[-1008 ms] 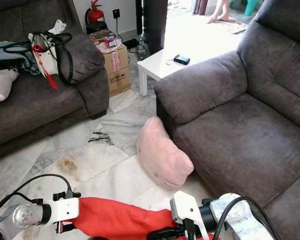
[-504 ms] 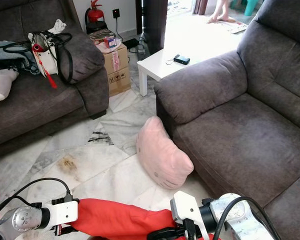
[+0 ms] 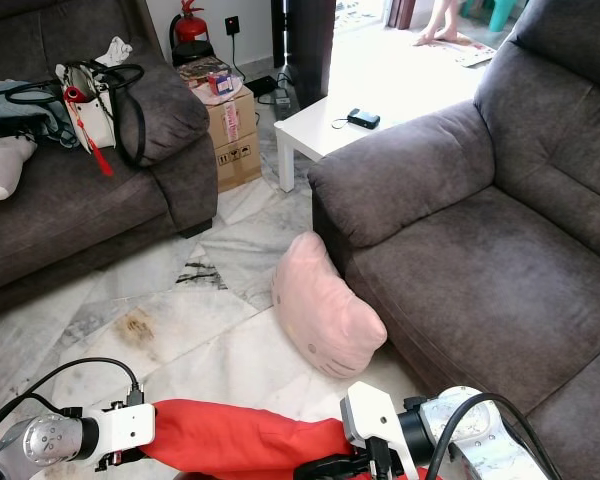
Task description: Move the pillow to the sofa from floor
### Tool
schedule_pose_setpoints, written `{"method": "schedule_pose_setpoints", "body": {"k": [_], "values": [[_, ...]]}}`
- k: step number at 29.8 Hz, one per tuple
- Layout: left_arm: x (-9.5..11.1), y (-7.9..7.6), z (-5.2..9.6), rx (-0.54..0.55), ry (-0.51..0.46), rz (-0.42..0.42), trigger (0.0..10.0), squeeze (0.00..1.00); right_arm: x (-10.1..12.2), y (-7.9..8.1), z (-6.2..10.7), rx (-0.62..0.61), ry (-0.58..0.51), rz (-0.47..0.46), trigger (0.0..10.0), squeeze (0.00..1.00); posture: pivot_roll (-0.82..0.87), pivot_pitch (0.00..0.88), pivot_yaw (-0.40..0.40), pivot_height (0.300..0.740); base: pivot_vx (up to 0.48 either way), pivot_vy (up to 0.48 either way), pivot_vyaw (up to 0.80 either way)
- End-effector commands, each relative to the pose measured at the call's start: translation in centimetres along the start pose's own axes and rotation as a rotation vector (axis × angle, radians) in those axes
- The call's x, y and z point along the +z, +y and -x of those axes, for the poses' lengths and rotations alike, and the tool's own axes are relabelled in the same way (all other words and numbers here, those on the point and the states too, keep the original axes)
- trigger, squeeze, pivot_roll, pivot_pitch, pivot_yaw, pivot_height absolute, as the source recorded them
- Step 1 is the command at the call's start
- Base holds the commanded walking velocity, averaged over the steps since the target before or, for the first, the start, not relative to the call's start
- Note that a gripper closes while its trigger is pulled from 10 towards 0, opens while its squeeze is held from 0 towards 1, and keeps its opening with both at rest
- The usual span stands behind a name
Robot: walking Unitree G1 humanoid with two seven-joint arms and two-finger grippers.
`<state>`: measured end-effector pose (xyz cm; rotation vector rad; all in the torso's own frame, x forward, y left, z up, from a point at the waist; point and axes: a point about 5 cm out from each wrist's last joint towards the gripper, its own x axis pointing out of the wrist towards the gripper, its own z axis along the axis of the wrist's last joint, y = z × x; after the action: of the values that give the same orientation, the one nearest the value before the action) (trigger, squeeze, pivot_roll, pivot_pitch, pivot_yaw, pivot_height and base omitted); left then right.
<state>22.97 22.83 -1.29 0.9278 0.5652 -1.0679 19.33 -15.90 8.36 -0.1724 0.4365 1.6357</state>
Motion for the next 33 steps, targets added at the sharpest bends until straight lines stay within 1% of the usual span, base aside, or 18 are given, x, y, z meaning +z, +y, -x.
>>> {"method": "schedule_pose_setpoints", "body": {"k": [1,16,24,27,28,29,32,33], "values": [[-0.4,-0.6,0.0,-0.026,0.014,0.003,0.0,0.0,1.5,0.0,-0.3,0.025,-0.059,0.065,10.0,0.0,0.09,0.157,-0.001,0.74,0.0,0.0,0.0],[-0.5,-0.8,0.0,-0.022,0.016,0.012,0.0,0.0,1.2,-0.4,-0.4,0.002,-0.064,0.057,10.0,0.0,0.1,0.14,0.001,0.74,0.0,0.0,0.0],[-0.5,-1.2,0.0,-0.015,-0.003,0.05,0.0,0.0,1.0,-0.7,-0.4,-0.02,-0.075,0.047,10.0,0.0,0.1,0.14,0.003,0.74,0.0,0.0,0.0],[-0.5,-1.0,0.1,0.023,-0.012,0.074,0.0,0.0,0.8,-0.8,-0.4,-0.037,-0.08,0.039,10.0,0.0,0.1,0.145,0.002,0.74,0.0,0.0,0.0],[-0.5,-0.7,0.1,0.051,-0.019,0.089,0.0,0.0,0.7,-0.9,-0.4,-0.054,-0.08,0.037,10.0,0.0,0.1,0.145,0.002,0.74,0.0,0.0,0.0],[-0.4,-0.6,0.1,0.065,-0.02,0.093,0.0,0.0,0.6,-1.0,-0.3,-0.062,-0.082,0.037,10.0,0.0,0.1,0.145,0.002,0.74,0.0,0.0,0.0],[-0.2,0.3,0.2,0.151,-0.027,0.101,0.0,0.0,0.5,-1.3,-0.2,-0.101,-0.1,0.032,10.0,0.0,0.1,0.148,0.0,0.74,0.0,0.0,0.0],[0.0,1.0,0.2,0.213,-0.04,0.117,3.0,0.0,0.4,-1.8,0.0,-0.147,-0.12,0.029,10.0,0.0,0.1,0.148,0.0,0.74,0.0,0.0,0.0]]}}
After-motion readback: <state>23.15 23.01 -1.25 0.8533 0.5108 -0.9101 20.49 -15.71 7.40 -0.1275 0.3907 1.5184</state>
